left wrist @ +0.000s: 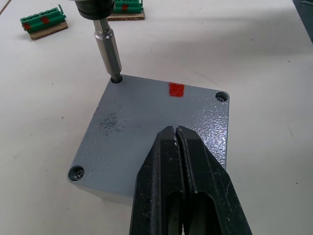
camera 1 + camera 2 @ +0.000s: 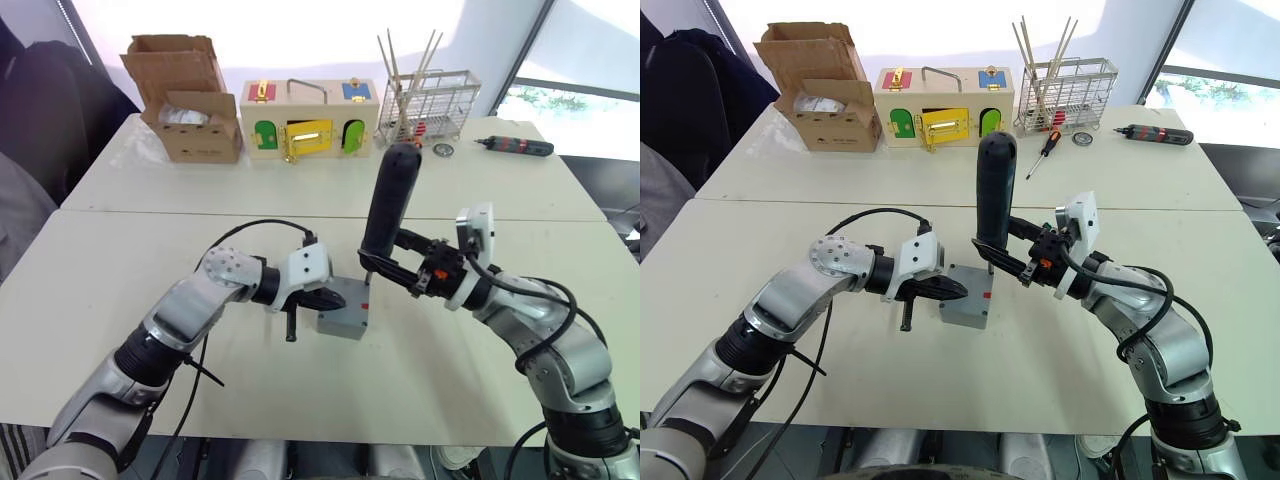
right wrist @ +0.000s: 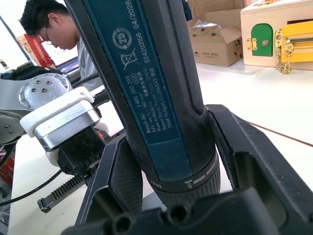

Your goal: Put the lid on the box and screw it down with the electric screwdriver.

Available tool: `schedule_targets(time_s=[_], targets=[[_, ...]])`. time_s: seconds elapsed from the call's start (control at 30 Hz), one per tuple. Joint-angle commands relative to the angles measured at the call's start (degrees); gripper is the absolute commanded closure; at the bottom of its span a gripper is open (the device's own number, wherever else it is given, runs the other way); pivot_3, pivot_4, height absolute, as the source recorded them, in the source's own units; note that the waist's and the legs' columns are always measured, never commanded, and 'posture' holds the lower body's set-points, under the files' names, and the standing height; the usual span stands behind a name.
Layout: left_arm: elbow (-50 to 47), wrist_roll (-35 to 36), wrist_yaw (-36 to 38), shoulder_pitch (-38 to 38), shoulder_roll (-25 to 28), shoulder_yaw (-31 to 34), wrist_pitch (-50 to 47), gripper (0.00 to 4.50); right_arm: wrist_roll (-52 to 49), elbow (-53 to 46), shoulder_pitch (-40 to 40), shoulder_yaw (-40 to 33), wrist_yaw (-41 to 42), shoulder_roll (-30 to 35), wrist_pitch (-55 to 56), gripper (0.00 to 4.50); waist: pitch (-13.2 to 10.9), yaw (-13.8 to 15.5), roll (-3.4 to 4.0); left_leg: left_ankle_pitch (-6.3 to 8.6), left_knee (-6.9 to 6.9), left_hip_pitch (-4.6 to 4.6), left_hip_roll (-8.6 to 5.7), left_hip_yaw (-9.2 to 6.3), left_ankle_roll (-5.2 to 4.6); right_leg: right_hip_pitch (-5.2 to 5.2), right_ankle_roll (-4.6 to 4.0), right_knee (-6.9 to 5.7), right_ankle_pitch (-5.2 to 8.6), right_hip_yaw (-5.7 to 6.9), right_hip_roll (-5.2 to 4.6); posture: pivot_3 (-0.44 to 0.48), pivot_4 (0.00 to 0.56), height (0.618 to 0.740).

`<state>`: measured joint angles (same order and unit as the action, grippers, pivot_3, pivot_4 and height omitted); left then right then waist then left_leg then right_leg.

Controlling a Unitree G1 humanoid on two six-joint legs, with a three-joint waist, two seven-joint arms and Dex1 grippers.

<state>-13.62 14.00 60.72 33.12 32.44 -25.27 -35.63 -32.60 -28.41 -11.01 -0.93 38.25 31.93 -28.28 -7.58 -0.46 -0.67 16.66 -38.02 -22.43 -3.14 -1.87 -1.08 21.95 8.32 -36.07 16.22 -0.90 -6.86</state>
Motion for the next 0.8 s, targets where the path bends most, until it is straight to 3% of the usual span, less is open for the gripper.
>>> schedule_targets(time_s=[0.03,0.63,0.8], targets=[[1.01,-2.15,-0.05,-0.97,1.06,-1.87,-0.96,4.50,1.83,5.03,3.24,3.60,0.67,-0.10,-2.84,2.58,0.05,0.00,-0.01,0.00,0.00,0.00,0.00,0.00,0.00,-0.01,0.00,0.01,0.00,0.00,0.00,0.000,0.150,0.735],[1.00,-2.54,0.02,-1.12,0.89,-1.70,-1.03,4.50,1.73,5.36,3.56,3.11,0.95,0.31,-2.22,2.58,0.34,0.04,-0.03,0.03,0.09,0.14,0.00,-0.13,0.04,-0.12,-0.06,0.30,0.03,-0.04,-0.15,0.000,0.150,0.735],[1.41,-2.74,-0.15,-1.26,0.60,-1.93,-0.86,4.50,-2.44,1.75,-1.32,-1.14,-0.77,1.14,-5.17,2.58,0.31,0.04,0.03,0.04,0.13,0.14,0.00,-0.13,0.04,-0.19,-0.08,0.54,0.01,-0.03,-0.18,0.000,0.150,0.735]])
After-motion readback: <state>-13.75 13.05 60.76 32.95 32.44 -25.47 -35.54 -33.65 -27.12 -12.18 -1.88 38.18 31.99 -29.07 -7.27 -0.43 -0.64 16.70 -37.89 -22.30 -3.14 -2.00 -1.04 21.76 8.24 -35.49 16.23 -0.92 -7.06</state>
